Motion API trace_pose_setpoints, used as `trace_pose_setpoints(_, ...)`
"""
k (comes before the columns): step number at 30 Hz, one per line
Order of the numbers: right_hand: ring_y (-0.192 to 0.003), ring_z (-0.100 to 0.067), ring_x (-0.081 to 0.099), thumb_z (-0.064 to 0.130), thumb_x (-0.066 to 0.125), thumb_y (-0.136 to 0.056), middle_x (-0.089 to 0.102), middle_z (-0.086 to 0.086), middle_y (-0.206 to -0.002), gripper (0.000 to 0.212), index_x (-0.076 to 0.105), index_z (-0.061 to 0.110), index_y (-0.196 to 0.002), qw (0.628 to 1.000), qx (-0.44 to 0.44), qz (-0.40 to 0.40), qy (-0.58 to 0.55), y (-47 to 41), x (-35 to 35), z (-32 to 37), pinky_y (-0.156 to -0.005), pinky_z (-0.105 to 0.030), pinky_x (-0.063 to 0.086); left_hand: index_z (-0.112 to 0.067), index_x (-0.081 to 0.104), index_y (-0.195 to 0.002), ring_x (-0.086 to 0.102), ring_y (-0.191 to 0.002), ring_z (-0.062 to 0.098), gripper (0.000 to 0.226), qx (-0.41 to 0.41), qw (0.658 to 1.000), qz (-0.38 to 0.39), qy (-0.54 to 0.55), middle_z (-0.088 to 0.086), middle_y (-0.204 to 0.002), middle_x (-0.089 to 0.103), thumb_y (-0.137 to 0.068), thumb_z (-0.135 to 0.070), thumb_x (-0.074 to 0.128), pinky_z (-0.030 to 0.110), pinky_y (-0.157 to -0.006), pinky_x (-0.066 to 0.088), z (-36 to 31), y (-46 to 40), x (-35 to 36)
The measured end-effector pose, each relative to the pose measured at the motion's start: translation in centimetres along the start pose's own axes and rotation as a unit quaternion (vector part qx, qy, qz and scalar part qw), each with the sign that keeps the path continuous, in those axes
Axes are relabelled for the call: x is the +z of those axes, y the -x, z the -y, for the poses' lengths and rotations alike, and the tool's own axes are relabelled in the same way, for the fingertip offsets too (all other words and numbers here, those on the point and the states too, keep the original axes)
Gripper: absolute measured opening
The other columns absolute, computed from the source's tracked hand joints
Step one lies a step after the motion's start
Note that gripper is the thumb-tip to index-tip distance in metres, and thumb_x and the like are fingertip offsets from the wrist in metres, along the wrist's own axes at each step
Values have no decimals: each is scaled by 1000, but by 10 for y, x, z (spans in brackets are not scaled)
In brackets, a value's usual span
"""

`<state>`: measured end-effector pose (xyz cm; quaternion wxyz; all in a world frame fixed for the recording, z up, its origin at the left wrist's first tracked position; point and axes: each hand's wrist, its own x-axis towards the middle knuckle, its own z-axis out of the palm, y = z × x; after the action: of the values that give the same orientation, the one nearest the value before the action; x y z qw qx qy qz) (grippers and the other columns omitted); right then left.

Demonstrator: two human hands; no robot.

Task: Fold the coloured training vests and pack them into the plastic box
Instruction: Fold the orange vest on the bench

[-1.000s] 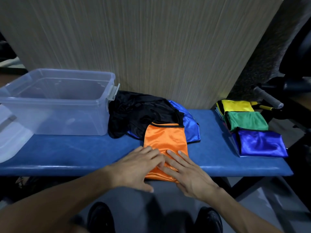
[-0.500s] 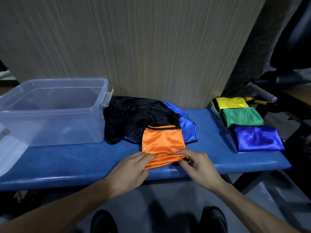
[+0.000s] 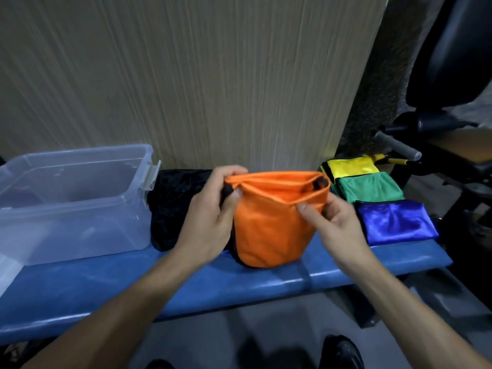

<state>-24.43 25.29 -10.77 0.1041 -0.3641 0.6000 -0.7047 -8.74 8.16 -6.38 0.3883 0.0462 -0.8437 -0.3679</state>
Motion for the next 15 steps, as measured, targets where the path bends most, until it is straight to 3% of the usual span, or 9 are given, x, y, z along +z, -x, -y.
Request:
trace_pose_setpoints(2, -85, -11, 62, 21, 68, -91, 72, -4, -92, 12, 72, 13, -98, 998, 5, -35, -45, -9, -2, 22, -78, -26, 52, -21, 52, -133, 62, -89, 12, 28, 20, 1000, 1, 15, -12, -104, 62, -106, -14, 51, 35, -80, 51, -12, -30, 1)
trace_pose_setpoints(5, -90, -15, 69, 24, 68, -94, 76, -5, -103, 16, 73, 13, -105, 991, 82, -66, -84, -19, -15, 30, -82, -32, 57, -21, 50, -136, 58, -104, 9, 34, 3, 998, 39, 51, -10, -115, 59, -103, -16, 52, 35, -96, 47, -5, -68, 13)
trace_pose_setpoints(9, -85, -21, 72, 30, 72, -91, 76, -13, -107, 25, 72, 14, -111, 970, 217, -91, -62, -26, -34, -2, -75, -35, 58, -25, 58, -126, 62, -102, 15, 27, -172, 974, 70, 127, 1, -113, 66, -102, -11, 56, 38, -96, 51, 52, -77, 65)
trace_pose_setpoints(11, -82, -19, 73, 23, 75, -90, 75, -16, -112, 40, 62, 12, -127, 952, 289, -86, -53, -23, -41, -30, -69, -32, 58, -25, 61, -118, 60, -86, 16, 23, -270, 953, 69, 117, 6, -105, 65, -101, -9, 57, 34, -78, 52, 85, -70, 94)
trace_pose_setpoints(13, -91, -19, 70, 15, 77, -89, 70, -14, -120, 59, 49, 17, -141, 937, 344, -56, 19, -16, -47, -58, -76, -29, 54, -23, 61, -117, 56, -75, 15, 22, -336, 938, 63, 60, 8, -103, 65, -100, -9, 58, 28, -65, 45, 114, -64, 113)
trace_pose_setpoints(15, -102, -19, 65, 14, 77, -88, 66, -11, -123, 66, 46, 17, -147, 933, 343, -36, 100, -13, -54, -74, -88, -27, 48, -23, 63, -116, 61, -86, 19, 23, -356, 933, 41, 25, 9, -112, 68, -98, -9, 60, 30, -77, 49, 132, -62, 122)
